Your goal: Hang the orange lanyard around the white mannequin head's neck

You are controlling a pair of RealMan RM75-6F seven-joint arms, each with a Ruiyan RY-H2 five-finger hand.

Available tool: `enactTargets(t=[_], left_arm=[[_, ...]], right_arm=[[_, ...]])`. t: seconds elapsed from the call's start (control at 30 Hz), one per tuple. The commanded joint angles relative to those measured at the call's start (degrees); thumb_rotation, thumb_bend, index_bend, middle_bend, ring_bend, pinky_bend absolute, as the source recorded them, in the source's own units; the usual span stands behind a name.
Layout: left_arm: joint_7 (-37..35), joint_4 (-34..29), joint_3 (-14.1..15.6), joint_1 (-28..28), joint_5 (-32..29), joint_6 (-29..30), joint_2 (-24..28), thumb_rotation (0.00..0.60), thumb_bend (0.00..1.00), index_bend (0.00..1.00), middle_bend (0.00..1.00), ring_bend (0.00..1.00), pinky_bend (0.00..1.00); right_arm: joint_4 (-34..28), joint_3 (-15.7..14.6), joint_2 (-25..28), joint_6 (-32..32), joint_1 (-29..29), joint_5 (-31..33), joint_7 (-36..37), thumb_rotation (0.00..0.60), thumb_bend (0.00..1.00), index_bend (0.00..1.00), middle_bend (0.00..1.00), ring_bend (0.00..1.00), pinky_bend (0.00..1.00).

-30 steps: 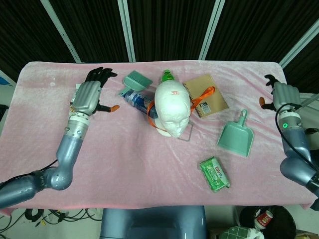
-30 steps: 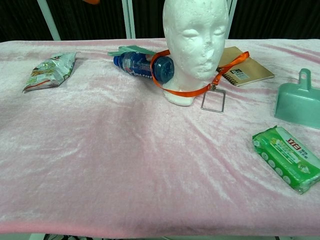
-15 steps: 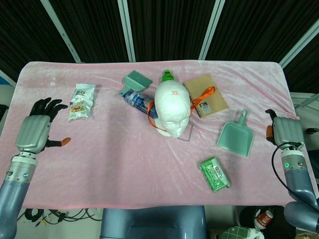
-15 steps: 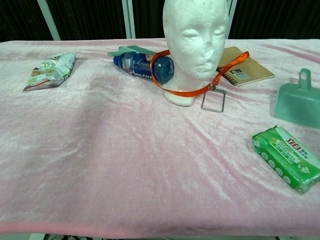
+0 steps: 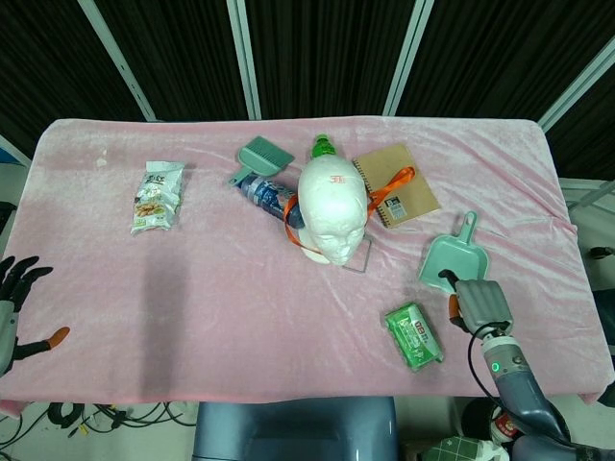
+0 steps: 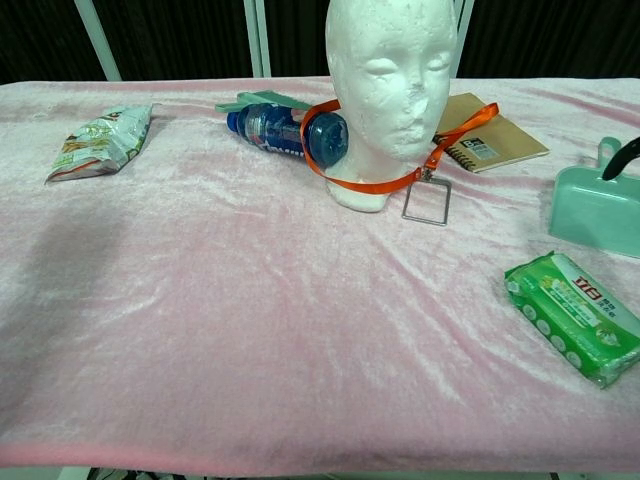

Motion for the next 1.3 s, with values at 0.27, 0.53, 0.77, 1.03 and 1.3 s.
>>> enactTargets(t=[0.27,0.53,0.77,1.03,1.3], left_arm=[[-5.8,7.5,0.8,2.9,1.6,0.8,-5.0,0.6,0.1,0.22,0.12,0.0,0.0],[-5.8,8.4,-0.4,3.3,0.8,0.4,-5.8,0.6,0.1,0.22,0.12,0.0,0.0],[-6.2,8.6,-1.4,3.9,0.4,0.7,-6.0,0.6,0.1,0.22,0.12,0.0,0.0],[-6.3,8.7,-2.3,4.0,-0.2,0.0,-6.3,0.6,0.1,0.22,0.12,0.0,0.0],[-6.3,8.7,-3.3,4.6,-0.9,0.2,-6.5,0.6,0.1,0.22,0.12,0.0,0.0]], right_arm=[[5.3,2.3,-12.0,-0.4,4.2,5.0,-4.1,0.6,0.81,0.22,0.98,1.0,0.9],[10.4,5.6,-19.2,-0.3,7.8,9.6,-6.1,0.6,0.82,0.19,0.98,1.0,0.9],[13.8,7.2,-23.0,-0.5,10.4,13.7,-8.4,0.6,0.83,0.19,0.98,1.0,0.9],[16.5,8.3,-25.7,-1.2,11.9,15.5,-8.6,0.6,0.83,0.19,0.98,1.0,0.9],[19.1,8.3,-27.8,-2.1,13.2,17.1,-9.3,0.6,0.83,0.21,0.98,1.0,0.9]])
